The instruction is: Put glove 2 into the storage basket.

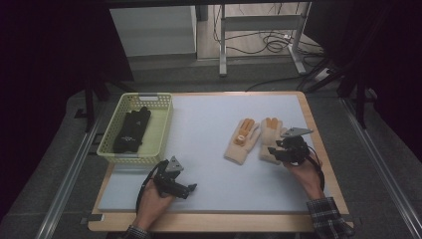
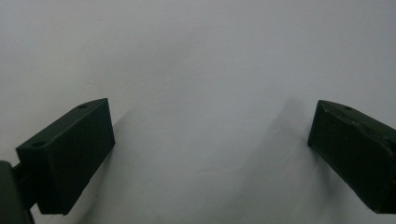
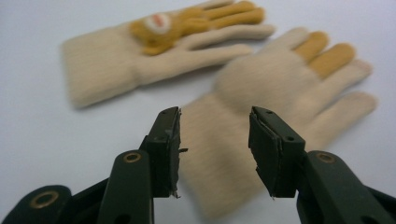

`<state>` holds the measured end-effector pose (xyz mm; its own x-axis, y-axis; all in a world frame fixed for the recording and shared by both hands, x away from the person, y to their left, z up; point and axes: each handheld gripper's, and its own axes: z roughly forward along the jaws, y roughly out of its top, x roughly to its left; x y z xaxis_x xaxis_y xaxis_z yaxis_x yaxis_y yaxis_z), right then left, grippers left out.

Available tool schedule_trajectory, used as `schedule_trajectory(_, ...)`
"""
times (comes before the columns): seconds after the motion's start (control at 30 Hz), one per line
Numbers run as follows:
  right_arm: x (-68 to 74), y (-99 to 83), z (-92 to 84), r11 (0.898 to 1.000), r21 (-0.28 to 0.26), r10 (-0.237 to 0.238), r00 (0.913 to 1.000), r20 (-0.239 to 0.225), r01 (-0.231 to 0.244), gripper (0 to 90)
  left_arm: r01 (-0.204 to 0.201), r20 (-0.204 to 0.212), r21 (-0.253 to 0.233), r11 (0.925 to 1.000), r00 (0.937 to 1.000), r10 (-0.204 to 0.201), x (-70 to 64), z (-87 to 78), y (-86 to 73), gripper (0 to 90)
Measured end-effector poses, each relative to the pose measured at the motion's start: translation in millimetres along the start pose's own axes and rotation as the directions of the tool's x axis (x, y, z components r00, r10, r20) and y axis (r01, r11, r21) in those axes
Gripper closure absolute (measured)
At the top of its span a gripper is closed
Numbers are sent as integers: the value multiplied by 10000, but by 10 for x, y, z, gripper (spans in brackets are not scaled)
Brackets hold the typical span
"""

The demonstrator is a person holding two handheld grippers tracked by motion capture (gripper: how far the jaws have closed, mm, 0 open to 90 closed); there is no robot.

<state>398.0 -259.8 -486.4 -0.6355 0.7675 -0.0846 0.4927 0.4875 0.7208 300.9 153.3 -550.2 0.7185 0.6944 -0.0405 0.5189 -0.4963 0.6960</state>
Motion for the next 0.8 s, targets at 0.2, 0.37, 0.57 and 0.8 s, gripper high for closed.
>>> schedule_trajectory(0.2, -209, 102, 245, 9997, 55, 229, 9997, 23, -229, 358, -6, -1, -3, 10000, 10000, 6, 0, 0, 0, 5)
schedule_trajectory(0.37, -269, 97, 470, 9991, 333, 276, 9995, -134, -272, 298, -11, -1, -4, 10000, 10000, 11, 0, 0, 0, 5)
schedule_trajectory(0.57, -284, 40, 554, 9964, 264, 813, 9954, -501, -801, 486, -12, -4, -5, 10000, 10000, 12, 0, 0, -1, 5)
schedule_trajectory(0.8, -236, 18, 482, 9952, 126, 973, 9943, -425, -968, 580, -11, -5, -5, 10000, 10000, 11, 0, 0, -1, 5)
